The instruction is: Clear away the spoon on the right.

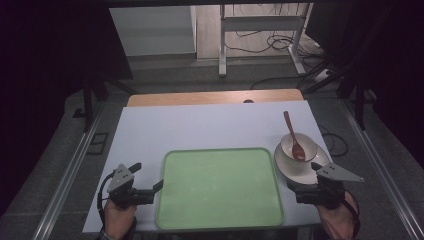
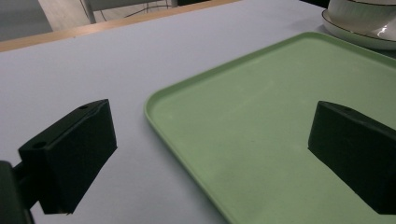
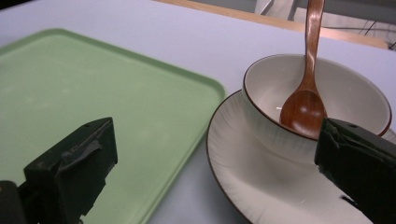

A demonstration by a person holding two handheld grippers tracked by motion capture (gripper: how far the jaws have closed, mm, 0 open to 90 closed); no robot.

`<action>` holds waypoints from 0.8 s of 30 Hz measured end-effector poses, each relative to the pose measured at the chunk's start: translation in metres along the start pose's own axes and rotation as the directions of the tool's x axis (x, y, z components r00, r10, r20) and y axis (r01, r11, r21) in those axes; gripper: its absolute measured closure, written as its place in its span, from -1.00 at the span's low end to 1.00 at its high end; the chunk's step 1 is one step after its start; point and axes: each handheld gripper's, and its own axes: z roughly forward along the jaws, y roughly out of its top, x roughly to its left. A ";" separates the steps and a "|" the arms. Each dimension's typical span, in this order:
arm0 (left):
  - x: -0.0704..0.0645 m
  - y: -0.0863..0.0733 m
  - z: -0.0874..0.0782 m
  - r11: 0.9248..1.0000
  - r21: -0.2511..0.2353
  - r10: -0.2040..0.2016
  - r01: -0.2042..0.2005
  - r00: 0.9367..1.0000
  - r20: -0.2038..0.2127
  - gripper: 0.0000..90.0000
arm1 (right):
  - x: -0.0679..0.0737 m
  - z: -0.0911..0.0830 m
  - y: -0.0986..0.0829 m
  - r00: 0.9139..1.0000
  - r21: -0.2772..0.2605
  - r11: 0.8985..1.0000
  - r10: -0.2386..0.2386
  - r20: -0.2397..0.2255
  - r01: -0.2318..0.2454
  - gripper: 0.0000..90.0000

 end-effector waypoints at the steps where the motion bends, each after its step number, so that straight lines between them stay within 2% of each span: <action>1: 0.000 0.000 0.000 1.000 -0.002 0.001 -0.001 1.000 0.002 -0.98 | 0.001 0.002 -0.001 1.000 0.006 1.000 -0.010 0.005 0.010 -1.00; 4: 0.000 0.000 0.000 1.000 -0.006 0.009 -0.008 1.000 0.013 -0.98 | 0.005 0.009 -0.007 0.998 0.067 0.996 -0.055 0.022 0.053 -1.00; 6: -0.001 0.000 0.001 1.000 0.000 0.021 -0.021 1.000 0.012 -0.98 | 0.005 0.012 -0.009 0.998 0.078 0.995 -0.058 0.034 0.055 -1.00; 15: -0.001 -0.001 0.003 0.999 0.021 0.025 -0.025 1.000 -0.006 -0.98 | -0.001 0.012 -0.011 0.999 0.053 0.999 0.011 0.039 -0.013 -1.00; 16: -0.002 -0.001 0.003 0.999 0.018 0.026 -0.026 1.000 -0.005 -0.98 | -0.001 0.013 -0.012 0.999 0.055 0.998 0.027 0.022 -0.029 -1.00; 24: -0.002 -0.001 0.003 0.999 0.015 0.029 -0.029 1.000 -0.001 -0.98 | -0.001 0.014 -0.012 0.999 0.066 0.998 0.017 0.032 -0.019 -1.00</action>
